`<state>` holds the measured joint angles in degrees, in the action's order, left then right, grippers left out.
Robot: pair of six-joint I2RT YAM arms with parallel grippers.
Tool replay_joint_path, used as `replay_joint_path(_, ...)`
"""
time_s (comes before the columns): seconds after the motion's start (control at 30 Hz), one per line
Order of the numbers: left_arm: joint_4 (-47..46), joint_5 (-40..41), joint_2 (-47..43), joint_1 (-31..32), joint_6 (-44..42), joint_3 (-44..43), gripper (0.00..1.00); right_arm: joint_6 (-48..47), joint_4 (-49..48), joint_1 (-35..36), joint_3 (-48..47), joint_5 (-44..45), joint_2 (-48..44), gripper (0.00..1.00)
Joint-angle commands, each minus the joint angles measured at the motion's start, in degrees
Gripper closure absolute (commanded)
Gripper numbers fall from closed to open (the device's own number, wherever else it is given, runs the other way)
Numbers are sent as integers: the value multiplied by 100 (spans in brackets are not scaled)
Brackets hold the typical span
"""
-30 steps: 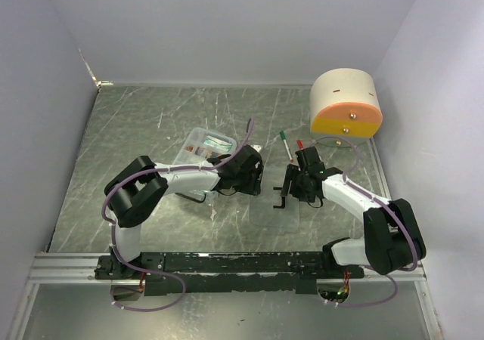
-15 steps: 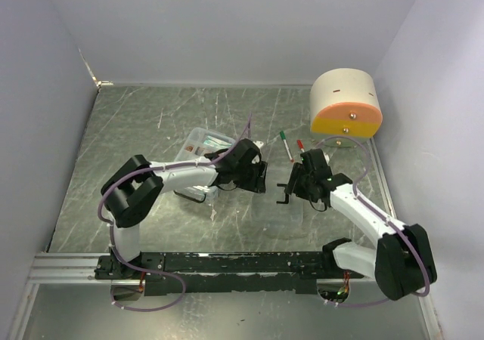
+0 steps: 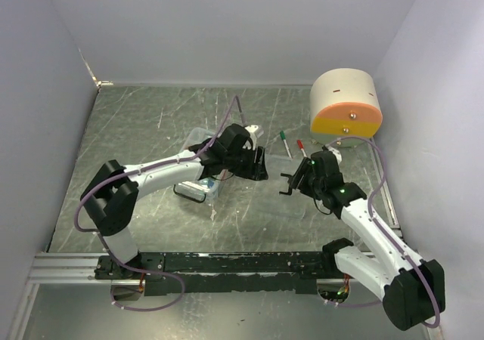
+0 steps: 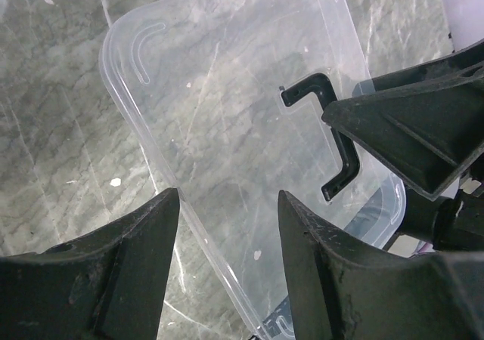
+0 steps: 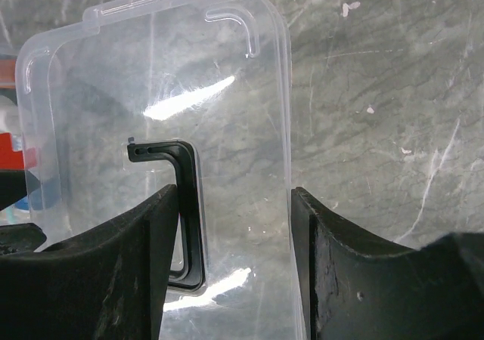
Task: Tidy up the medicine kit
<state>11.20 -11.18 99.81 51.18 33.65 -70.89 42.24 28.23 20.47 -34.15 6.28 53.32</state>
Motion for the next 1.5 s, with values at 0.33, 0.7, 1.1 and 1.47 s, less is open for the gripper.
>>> replay_joint_path(0.33, 440, 419, -1124, -69, -199, -482, 36, 1086, -1263, 33, -480, -798, -318, 52)
replay_joint_path(0.7, 1284, 2060, -1836, -315, -542, -787, 31, 1591, -2746, 175, -810, -1170, 437, 54)
replay_joint_path(1.1, 1700, 2661, -2289, -1110, -790, -616, 25, 1978, -4070, 973, -1204, -1214, 1987, 55)
replay_joint_path(1.47, 1775, 2356, -2490, -1558, -913, -237, 25, 1541, -4126, 1425, -1634, -892, 2819, 54)
